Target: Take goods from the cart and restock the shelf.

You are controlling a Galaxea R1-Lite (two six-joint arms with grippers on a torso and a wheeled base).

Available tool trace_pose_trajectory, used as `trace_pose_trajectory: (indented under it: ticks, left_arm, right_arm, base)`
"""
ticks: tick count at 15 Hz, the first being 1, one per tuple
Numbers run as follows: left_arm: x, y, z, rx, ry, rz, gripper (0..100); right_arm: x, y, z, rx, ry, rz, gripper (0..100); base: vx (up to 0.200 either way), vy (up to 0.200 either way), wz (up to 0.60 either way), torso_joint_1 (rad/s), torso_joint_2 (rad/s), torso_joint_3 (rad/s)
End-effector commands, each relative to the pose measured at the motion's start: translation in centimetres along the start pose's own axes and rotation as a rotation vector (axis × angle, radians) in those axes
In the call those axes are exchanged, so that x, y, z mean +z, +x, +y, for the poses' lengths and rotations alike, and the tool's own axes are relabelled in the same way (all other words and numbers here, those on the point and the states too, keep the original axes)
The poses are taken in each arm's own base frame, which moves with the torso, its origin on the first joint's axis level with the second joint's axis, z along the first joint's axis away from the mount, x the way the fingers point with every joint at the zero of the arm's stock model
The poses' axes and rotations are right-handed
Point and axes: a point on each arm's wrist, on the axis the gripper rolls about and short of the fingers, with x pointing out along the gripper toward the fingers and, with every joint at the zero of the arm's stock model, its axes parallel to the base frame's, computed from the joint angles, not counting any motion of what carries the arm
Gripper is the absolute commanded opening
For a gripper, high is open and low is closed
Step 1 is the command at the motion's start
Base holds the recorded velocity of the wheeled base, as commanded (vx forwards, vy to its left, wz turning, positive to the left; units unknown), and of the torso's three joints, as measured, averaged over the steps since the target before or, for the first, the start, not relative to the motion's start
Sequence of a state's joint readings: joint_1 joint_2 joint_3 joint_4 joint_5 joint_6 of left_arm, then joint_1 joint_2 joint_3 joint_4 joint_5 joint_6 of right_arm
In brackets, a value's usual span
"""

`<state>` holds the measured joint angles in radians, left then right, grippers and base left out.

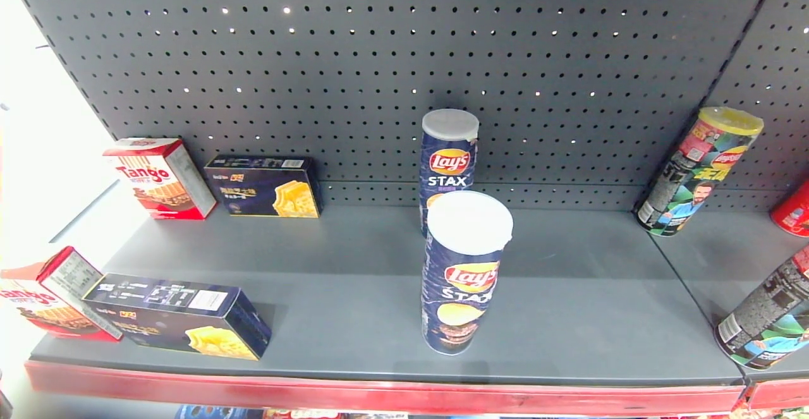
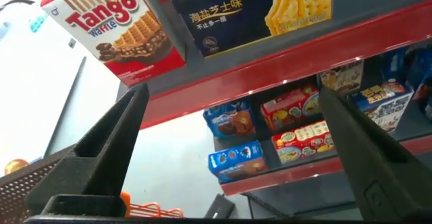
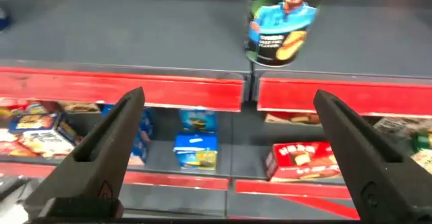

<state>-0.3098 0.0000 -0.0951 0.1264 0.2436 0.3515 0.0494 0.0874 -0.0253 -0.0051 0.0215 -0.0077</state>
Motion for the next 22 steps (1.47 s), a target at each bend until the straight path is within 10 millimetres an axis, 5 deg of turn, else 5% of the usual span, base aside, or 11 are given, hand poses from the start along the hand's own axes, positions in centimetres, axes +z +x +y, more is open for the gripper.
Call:
trace_pose_trajectory:
  ticks: [1,4,10,12,18,22]
  left_arm:
    - [0.0,0.0,0.0,0.0,-0.002,0.001,100]
    - [0.0,0.1,0.0,0.007,-0.009,0.013,100]
    - [0.6,0.8,-0.8,0.324,-0.036,0.248,100]
    - [0.5,0.4,-1.1,0.127,-0.089,0.111,100]
    - [-0.2,0.3,-1.2,0.238,-0.318,0.019,100]
    - [-0.6,0.7,-2.1,-0.07,-0.242,-0.042,100]
  right_arm:
    - [-0.3,0.1,0.2,0.078,-0.042,0.01,100]
    - [-0.8,-0.1,0.0,-0.141,0.049,-0.004,100]
    - [-0.8,-0.1,0.0,-0.123,0.021,-0.003,100]
    - [-0.8,-0.2,0.0,-0.115,0.017,-0.019,100]
    - [-0.9,-0.4,0.0,-0.103,0.016,-0.051,100]
    - [-0.9,-0.4,0.0,-0.1,0.014,-0.051,100]
  base:
    - [0.0,0.0,0.0,0.0,0.0,0.0]
    - [0.0,0.0,0.0,0.0,0.0,0.0]
    - [0.0,0.0,0.0,0.0,0.0,0.0]
    - [0.0,0.0,0.0,0.0,0.0,0.0]
    - [0.0,0.0,0.0,0.0,0.0,0.0]
    - [0.0,0.0,0.0,0.0,0.0,0.0]
